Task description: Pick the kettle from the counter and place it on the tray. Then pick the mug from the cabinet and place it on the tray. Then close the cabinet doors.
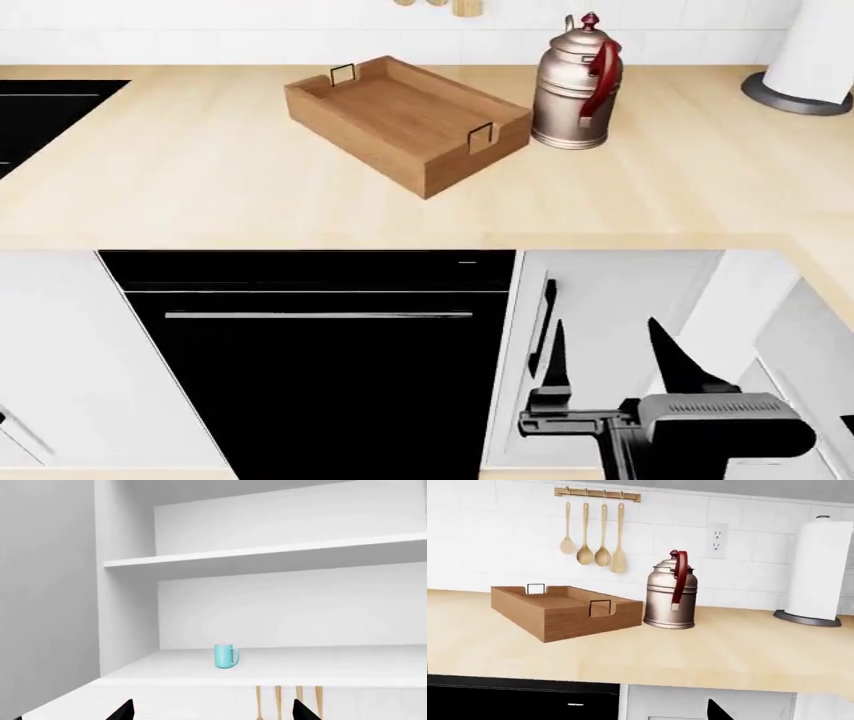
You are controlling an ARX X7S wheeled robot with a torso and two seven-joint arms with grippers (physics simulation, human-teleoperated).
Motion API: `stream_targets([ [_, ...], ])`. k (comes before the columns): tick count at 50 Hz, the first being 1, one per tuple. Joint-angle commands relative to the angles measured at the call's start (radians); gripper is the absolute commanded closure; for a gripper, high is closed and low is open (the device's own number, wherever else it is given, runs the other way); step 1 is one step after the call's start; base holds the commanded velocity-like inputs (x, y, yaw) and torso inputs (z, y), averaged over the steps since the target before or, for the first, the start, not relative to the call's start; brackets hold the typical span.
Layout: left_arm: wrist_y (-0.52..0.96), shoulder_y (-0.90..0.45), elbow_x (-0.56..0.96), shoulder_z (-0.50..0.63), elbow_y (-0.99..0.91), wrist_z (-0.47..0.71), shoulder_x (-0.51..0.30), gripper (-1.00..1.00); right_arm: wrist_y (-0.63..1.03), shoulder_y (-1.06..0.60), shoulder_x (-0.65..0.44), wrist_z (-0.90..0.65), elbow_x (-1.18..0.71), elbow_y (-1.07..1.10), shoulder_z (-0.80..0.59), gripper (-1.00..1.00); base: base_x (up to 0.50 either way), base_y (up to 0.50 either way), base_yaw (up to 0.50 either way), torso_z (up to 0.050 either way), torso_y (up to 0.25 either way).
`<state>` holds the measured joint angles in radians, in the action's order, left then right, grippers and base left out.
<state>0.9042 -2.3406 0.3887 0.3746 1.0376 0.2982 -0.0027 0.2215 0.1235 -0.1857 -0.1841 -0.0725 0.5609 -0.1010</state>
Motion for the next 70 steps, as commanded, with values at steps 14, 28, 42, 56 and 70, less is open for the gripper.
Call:
stream_targets([
  [14,-0.002,-0.015,-0.034,-0.019,0.024,-0.023,0.002,-1.0,0.795,-1.025,-0.669,-0.872,-1.428,0.385,0.087,-1.0,0.0,0.0,0.0,0.0,0.0],
  [28,-0.028,-0.015,-0.095,-0.06,0.072,-0.044,0.002,-1.0,0.8,-1.152,-0.682,-0.905,-1.518,0.357,0.06,-1.0,0.27,0.0,0.0,0.0,0.0],
  [42,-0.018,-0.015,-0.153,-0.096,0.063,-0.067,0.002,-1.0,0.8,-1.153,-0.684,-0.912,-1.515,0.366,0.051,-1.0,0.5,0.0,0.0,0.0,0.0],
  [56,-0.028,-0.015,-0.251,-0.168,0.075,-0.083,0.002,-1.0,0.792,-1.115,-0.677,-0.885,-1.472,0.369,0.055,-1.0,0.5,0.0,0.0,0.0,0.001],
  [70,-0.031,-0.015,-0.318,-0.22,0.077,-0.095,0.002,-1.0,0.789,-1.109,-0.676,-0.88,-1.458,0.369,0.048,-1.0,0.5,0.0,0.0,0.0,0.001],
])
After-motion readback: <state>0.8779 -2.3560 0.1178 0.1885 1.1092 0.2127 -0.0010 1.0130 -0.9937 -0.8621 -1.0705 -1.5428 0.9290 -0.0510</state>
